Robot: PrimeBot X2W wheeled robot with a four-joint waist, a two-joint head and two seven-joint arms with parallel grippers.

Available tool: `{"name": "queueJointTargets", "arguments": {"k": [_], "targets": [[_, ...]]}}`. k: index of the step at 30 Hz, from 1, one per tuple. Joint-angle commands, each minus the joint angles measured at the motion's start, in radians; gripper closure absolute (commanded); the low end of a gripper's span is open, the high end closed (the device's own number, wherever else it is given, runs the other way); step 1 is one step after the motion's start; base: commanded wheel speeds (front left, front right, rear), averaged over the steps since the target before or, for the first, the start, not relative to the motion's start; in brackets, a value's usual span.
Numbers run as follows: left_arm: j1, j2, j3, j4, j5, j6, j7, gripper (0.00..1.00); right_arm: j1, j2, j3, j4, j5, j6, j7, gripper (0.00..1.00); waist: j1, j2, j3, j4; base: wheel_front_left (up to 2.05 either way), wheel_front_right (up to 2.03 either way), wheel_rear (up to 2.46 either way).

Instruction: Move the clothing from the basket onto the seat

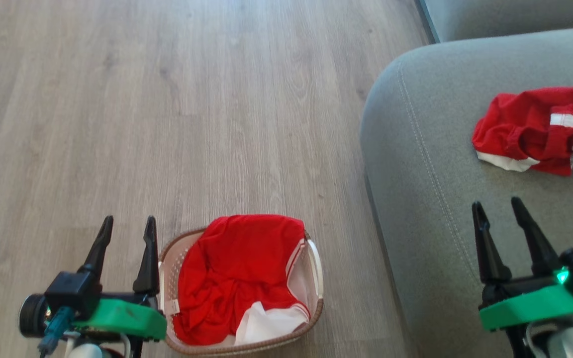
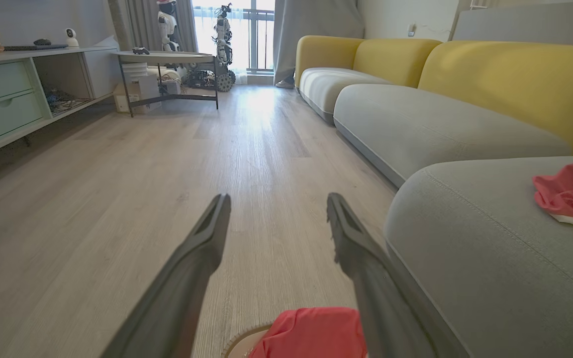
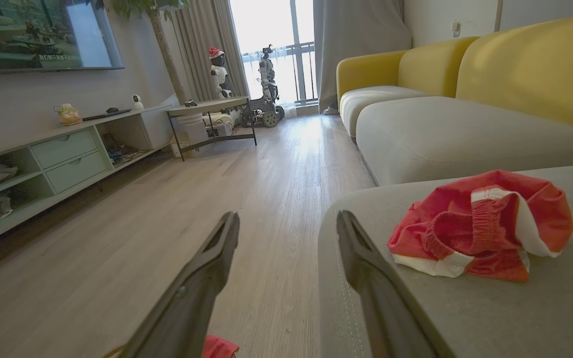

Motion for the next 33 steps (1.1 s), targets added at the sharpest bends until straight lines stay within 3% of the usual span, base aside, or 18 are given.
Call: {"name": "queueJointTargets", "arguments": {"k": [1, 17, 33], "targets": [[-0.065, 0.001, 0.046, -0.029, 0.009, -0.003, -0.012, 0.0, -0.057, -0.015, 0.022, -0.043, -0.01, 0.0, -0.009, 0.0, 0.0, -0.0001, 0.022, -0.009, 0.0, 0.0, 0.0], [-0.224, -0.005, 0.054, 0.08, 0.041, -0.036, -0.012, 0.0, -0.188, 0.007, 0.031, -0.1, -0.005, 0.0, -0.009, 0.0, 0.0, -0.0001, 0.261, -0.075, 0.0, 0.0, 0.0], [-0.451, -0.003, 0.062, 0.346, 0.061, -0.087, -0.012, 0.0, -0.346, 0.026, 0.014, -0.216, 0.011, 0.0, -0.009, 0.0, 0.0, -0.0001, 0.53, -0.114, 0.0, 0.0, 0.0]]}}
